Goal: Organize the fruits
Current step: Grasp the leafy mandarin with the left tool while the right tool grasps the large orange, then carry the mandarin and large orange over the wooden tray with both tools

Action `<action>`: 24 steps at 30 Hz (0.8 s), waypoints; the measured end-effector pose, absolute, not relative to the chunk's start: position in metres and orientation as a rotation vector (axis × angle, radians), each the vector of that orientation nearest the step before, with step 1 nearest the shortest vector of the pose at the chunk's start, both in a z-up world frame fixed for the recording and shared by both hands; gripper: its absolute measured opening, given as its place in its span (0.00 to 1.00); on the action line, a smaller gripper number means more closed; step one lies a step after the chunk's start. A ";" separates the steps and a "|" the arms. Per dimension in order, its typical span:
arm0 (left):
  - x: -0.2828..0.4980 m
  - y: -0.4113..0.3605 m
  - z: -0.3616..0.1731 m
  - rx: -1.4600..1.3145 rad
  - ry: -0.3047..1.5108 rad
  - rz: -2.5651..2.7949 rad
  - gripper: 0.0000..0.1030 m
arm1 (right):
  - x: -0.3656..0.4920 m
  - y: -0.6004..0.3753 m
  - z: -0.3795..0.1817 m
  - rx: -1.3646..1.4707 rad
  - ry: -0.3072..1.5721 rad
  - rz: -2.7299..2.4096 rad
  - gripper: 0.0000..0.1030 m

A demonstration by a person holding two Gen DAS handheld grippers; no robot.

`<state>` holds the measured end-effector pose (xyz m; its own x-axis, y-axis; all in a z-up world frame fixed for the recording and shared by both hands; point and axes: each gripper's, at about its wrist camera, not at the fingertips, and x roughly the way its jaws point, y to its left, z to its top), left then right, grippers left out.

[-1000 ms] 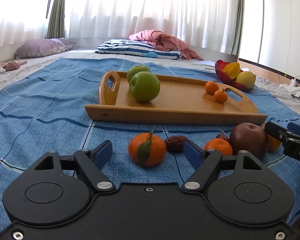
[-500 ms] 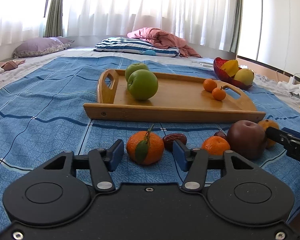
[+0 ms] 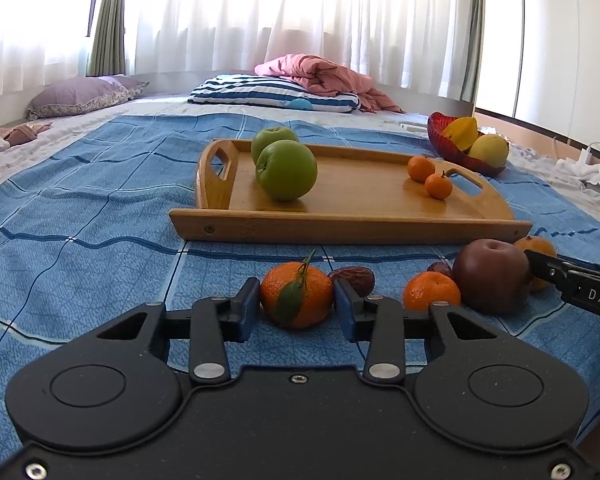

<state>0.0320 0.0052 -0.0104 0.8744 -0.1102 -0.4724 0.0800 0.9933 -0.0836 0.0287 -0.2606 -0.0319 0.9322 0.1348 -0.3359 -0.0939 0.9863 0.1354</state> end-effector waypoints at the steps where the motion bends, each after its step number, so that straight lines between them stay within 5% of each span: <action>1: 0.032 0.005 -0.010 -0.063 0.497 -0.099 0.37 | 0.030 -0.261 -0.031 0.125 0.357 0.118 0.53; 24: 0.034 0.003 0.008 -0.058 0.487 -0.067 0.36 | 0.046 -0.273 -0.019 0.324 0.459 0.096 0.52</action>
<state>0.0341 0.0034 0.0080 0.8818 -0.0777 -0.4652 0.0500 0.9962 -0.0716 0.0457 -0.2734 -0.0195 0.8930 0.1634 -0.4193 -0.0189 0.9446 0.3278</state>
